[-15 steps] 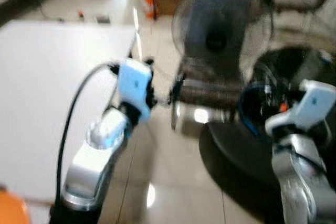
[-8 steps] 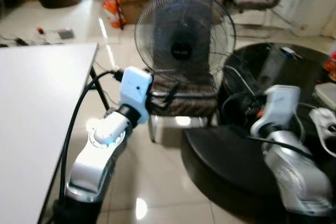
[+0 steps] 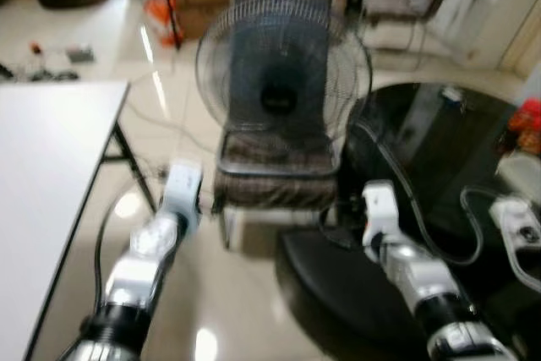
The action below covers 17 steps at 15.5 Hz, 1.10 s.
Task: Setting the table
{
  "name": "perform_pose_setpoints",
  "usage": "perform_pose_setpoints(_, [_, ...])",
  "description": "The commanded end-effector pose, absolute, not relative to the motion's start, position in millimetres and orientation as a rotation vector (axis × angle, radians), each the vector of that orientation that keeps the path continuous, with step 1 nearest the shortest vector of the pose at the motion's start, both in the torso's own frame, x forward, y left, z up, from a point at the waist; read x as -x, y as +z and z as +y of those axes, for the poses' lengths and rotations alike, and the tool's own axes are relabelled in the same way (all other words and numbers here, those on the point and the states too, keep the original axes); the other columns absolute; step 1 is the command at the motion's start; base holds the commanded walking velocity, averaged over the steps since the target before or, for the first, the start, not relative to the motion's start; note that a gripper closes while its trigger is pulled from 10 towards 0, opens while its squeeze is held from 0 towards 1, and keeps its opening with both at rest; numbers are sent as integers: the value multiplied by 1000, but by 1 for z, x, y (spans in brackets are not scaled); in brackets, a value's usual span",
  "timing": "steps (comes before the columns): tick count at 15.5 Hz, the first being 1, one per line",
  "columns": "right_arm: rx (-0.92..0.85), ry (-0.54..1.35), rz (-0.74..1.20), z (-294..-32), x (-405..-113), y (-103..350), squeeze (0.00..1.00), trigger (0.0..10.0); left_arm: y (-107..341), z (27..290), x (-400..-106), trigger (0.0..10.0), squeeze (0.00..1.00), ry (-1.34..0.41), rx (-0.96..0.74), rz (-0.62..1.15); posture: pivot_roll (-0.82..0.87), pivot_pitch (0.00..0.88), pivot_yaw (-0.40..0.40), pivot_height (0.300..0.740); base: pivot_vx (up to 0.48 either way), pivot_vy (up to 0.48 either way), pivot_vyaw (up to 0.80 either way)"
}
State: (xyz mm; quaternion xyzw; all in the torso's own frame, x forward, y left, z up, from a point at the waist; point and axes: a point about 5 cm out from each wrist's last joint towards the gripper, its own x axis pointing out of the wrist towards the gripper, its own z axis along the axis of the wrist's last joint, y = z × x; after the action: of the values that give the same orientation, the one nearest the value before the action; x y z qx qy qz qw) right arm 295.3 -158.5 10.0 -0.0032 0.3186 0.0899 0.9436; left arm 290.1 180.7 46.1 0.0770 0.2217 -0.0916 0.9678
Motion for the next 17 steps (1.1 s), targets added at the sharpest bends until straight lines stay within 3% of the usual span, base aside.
perform_pose_setpoints(1, [0,242,602,-141,-305,17,0,10000,38,196,-285,10000,0,-133,-184,475,32,0,-58,740,386,0,0])
perform_pose_setpoints(4, [-10,208,650,-144,-297,-2,0,10000,5,200,-261,10000,0,-113,-184,608,87,0,-116,740,92,0,0])
perform_pose_setpoints(7, [-21,170,725,-145,-281,-20,0,10000,-9,202,-253,10000,0,-126,-182,638,78,15,-98,740,0,0,0])
perform_pose_setpoints(14, [22,92,1022,-166,-218,-69,0,10000,-72,201,-193,10000,0,-186,-171,1011,57,40,-92,740,0,0,0])
perform_pose_setpoints(17, [-157,10,1089,-159,-199,-80,0,10000,-76,189,-192,10000,0,-198,-143,1005,48,43,-71,740,0,0,0])
